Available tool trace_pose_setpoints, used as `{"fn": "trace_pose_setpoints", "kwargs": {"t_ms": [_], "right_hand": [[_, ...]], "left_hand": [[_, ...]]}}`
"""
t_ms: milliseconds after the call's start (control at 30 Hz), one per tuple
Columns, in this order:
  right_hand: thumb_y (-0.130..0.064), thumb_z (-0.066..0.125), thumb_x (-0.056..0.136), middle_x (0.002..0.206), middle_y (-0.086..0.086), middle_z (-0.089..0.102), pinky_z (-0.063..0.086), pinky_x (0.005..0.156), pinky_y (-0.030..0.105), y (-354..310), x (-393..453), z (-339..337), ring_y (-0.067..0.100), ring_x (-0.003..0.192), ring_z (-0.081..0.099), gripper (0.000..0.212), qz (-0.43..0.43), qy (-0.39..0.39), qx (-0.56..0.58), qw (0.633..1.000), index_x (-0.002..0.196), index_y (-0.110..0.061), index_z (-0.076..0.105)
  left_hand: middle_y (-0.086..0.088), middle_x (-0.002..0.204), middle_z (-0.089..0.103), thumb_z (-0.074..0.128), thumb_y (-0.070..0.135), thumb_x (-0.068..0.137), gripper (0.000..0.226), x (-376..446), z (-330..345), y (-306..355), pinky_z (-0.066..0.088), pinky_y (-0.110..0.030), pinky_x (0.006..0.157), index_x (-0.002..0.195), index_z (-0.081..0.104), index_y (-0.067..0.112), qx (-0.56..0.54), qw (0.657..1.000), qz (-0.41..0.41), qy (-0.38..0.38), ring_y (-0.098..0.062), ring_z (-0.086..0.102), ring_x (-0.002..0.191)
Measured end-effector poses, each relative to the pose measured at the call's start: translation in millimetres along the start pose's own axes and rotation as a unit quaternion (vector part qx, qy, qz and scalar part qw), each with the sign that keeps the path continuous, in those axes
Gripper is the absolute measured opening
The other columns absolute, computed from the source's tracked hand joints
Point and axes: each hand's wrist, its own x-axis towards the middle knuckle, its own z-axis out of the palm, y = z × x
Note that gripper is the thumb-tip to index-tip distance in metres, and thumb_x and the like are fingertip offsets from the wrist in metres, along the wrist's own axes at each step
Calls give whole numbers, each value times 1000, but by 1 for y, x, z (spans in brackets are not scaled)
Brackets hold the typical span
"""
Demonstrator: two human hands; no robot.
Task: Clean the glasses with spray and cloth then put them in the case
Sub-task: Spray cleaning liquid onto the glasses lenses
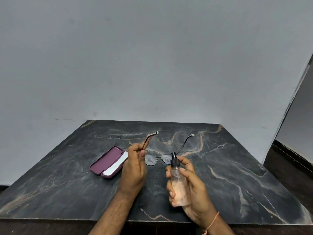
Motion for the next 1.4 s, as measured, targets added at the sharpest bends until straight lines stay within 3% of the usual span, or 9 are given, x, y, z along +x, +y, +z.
{"fn": "trace_pose_setpoints", "kwargs": {"t_ms": [167, 367, 467, 567, 667, 767, 967, 1167, 1400], "right_hand": [[-27, 58, 96, 98, 19, 61, 49, 35, 28, -1, -5, -11, 22, 42, 50, 44, 83, -59, 95, 990, 140, -25, 59], [-27, 29, 113, 108, 14, 55, 59, 45, 30, -2, -1, -28, 21, 57, 67, 53, 93, -189, 132, 968, 165, -37, 27], [-31, 43, 112, 103, 15, 53, 55, 40, 28, -5, -3, -24, 20, 50, 63, 50, 128, -223, 160, 953, 161, -37, 36], [-32, 66, 104, 92, 18, 55, 48, 36, 26, -1, -4, -10, 22, 38, 53, 48, 75, -60, -59, 994, 148, -44, 51], [-20, 62, 107, 73, 14, 65, 48, 39, 29, 9, -5, 5, 28, 37, 55, 50, -50, 52, -352, 933, 140, -55, 52], [-19, 64, 104, 63, 10, 69, 56, 45, 37, 15, -5, 11, 29, 41, 62, 54, -127, 70, -469, 871, 139, -58, 52], [-22, 68, 99, 66, 6, 64, 56, 52, 49, 23, 1, 13, 29, 47, 61, 55, -171, 103, -509, 837, 138, -58, 54], [-17, 72, 96, 61, -13, 58, 40, 54, 21, 23, 3, 18, 12, 52, 53, 45, -182, 116, -526, 822, 128, -47, 60], [-17, 68, 99, 70, -7, 65, 48, 52, 30, 21, 0, 14, 18, 50, 55, 51, -193, 113, -518, 826, 133, -53, 57]], "left_hand": [[-4, 88, 68, 36, 48, 109, 20, -3, 1, -2, 51, -42, 64, 120, 45, 34, 2, 1000, 5, -12, -23, 66, 82], [-7, 88, 71, 37, 47, 109, 21, -3, 2, 0, 51, -46, 67, 122, 45, 33, 14, 1000, -5, -15, -18, 65, 79], [-6, 87, 71, 37, 48, 109, 21, -3, 1, 1, 54, -49, 62, 122, 45, 33, 26, 999, -15, -22, -17, 65, 76], [12, 83, 64, 36, 48, 109, 22, -3, 0, 2, 51, -44, 58, 121, 45, 33, 24, 999, -17, -27, -6, 61, 68], [18, 79, 59, 37, 48, 110, 21, -2, 1, 2, 49, -41, 54, 121, 45, 32, 35, 999, -13, -32, -3, 57, 63], [20, 83, 62, 39, 46, 110, 20, -3, 1, 0, 51, -38, 57, 122, 45, 31, 39, 999, -9, -34, 1, 59, 66], [2, 133, 57, 47, 20, 110, 14, -1, -1, 16, 40, 5, 78, 121, 45, 29, 20, 997, 52, -52, 4, 63, 104], [-27, 110, 75, 48, 15, 108, 24, -3, 1, 10, 40, 5, 77, 118, 44, 37, 8, 997, 60, -53, -30, 64, 100], [-26, 115, 76, 48, 14, 110, 21, -3, -1, 14, 38, 7, 81, 119, 46, 32, 11, 996, 74, -54, -2, 70, 103]]}}
